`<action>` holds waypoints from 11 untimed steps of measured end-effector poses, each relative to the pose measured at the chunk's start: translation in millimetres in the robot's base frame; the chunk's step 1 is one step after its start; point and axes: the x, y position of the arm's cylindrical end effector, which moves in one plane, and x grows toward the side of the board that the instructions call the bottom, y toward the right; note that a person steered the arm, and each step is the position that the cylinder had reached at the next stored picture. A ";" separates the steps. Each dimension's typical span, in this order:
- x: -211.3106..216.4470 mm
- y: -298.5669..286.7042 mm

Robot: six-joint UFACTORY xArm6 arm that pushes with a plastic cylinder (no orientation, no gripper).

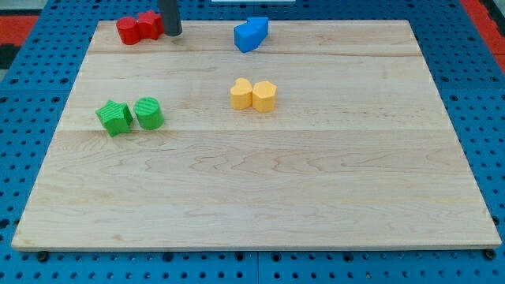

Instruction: Move the yellow hexagon towards the bottom center

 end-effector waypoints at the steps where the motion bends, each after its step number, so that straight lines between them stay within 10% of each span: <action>1: 2.9 2.9; 7: 189.8 194.4; 11: 195.3 133.3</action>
